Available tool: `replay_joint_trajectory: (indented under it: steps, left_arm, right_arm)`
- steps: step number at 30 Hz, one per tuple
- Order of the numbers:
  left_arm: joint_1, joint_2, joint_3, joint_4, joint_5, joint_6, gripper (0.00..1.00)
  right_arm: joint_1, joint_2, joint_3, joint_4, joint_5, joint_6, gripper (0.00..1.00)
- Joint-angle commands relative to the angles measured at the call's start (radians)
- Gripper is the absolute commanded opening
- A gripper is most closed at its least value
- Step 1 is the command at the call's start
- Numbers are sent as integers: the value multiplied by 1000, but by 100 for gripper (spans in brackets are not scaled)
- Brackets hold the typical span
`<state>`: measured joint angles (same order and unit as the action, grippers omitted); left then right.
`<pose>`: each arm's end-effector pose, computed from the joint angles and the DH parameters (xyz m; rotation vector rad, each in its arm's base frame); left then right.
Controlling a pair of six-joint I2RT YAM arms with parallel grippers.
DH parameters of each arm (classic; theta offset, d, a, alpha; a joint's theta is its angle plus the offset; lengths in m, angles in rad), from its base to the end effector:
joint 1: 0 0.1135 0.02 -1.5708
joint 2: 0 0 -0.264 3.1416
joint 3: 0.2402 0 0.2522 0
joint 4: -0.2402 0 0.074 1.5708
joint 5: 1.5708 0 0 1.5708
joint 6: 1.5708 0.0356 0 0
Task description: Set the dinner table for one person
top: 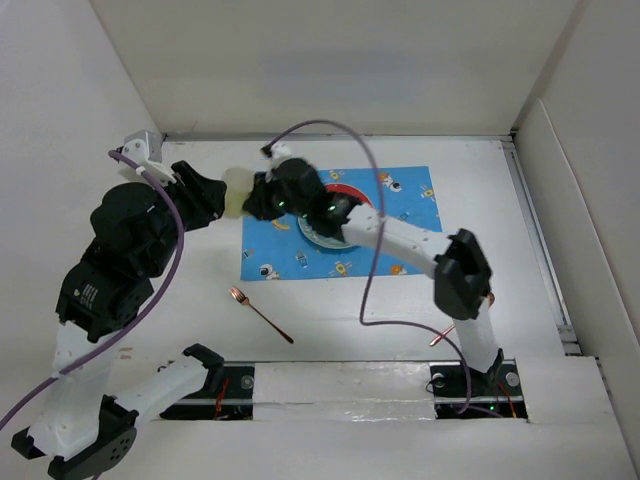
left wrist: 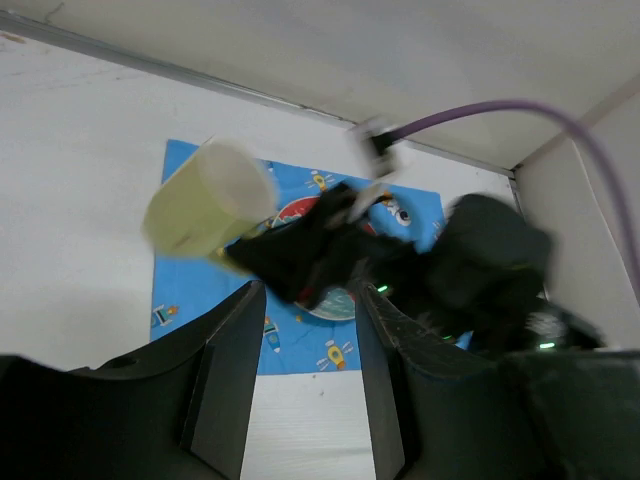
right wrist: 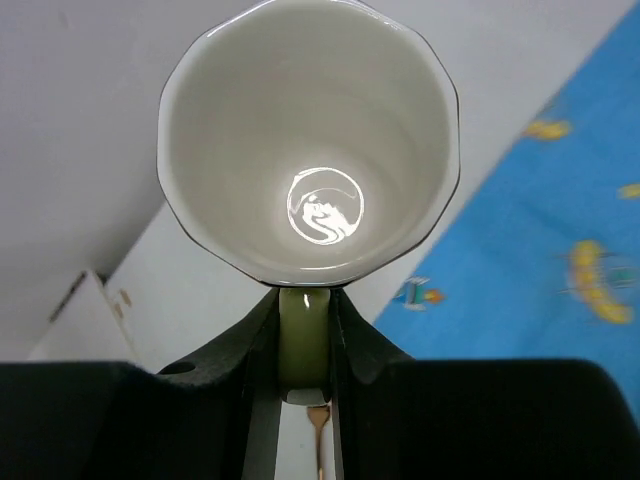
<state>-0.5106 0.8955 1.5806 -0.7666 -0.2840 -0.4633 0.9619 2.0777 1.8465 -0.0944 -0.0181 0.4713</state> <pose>0.1048 -0.0473 0.5122 -0.1793 1.6640 -0.5060 0.2879 0.4139 0.3115 -0.5038 1.9586 0.9673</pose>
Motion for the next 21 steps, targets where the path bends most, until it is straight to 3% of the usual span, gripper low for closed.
replay_joint_trajectory:
  steps: [1, 5, 10, 17, 21]
  left_arm:
    - [-6, 11, -83, 153, 37, -6, 38]
    - [-6, 31, -166, 245, 87, -11, 39]
    - [-6, 74, -231, 348, 131, -6, 39]
    - [-6, 105, -289, 440, 170, 2, 38]
    - [-6, 106, -314, 487, 164, 26, 38]
  right_arm:
    - [-173, -252, -122, 193, 107, -25, 0]
    - [-368, -398, -272, 113, 148, -43, 0]
    - [-604, -443, -322, 35, 150, -91, 0]
    - [-764, -355, -285, -2, 144, -125, 0]
    - [-788, -297, -264, -13, 136, -131, 0]
